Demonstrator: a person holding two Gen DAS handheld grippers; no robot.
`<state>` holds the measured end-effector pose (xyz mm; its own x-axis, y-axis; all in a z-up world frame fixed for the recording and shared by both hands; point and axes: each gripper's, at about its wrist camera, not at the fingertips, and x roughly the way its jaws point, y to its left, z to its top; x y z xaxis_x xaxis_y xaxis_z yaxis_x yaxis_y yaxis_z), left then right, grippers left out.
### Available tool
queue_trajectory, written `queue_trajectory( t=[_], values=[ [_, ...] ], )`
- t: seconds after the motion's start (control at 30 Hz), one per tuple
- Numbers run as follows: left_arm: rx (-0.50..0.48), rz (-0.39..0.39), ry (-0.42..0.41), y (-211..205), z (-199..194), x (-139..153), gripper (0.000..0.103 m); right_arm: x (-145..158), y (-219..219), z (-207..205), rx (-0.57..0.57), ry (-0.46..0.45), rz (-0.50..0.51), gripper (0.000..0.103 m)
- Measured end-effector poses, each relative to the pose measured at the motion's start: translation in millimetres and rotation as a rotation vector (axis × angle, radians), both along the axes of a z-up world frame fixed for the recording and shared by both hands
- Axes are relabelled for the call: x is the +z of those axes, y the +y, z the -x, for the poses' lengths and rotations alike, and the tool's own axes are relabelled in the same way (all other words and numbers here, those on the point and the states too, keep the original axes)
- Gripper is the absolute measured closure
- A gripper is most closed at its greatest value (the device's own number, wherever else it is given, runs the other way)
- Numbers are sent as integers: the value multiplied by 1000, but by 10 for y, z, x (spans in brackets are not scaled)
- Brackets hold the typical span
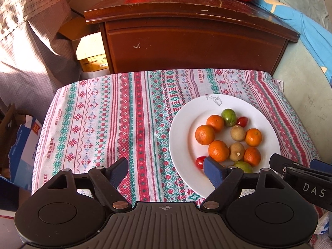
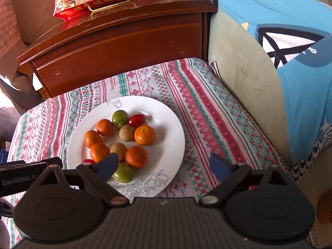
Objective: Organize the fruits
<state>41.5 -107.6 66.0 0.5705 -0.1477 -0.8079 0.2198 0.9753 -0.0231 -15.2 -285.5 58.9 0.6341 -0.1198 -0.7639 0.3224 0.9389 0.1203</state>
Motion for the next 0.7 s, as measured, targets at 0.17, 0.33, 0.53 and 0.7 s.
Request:
queue_trajectory(
  t=[0.17, 0.33, 0.53, 0.7],
  values=[
    [0, -10, 23, -13, -31, -41, 21, -62, 45, -62, 8, 35, 11, 8],
    [11, -10, 52, -1, -65, -83, 21, -82, 82, -94, 17, 46, 23, 7],
    [26, -27, 67, 17, -86, -112, 18, -102, 108, -120, 18, 55, 24, 7],
    [30, -41, 68, 14, -97, -126, 17, -115, 117, -140, 17, 62, 24, 7]
  ],
)
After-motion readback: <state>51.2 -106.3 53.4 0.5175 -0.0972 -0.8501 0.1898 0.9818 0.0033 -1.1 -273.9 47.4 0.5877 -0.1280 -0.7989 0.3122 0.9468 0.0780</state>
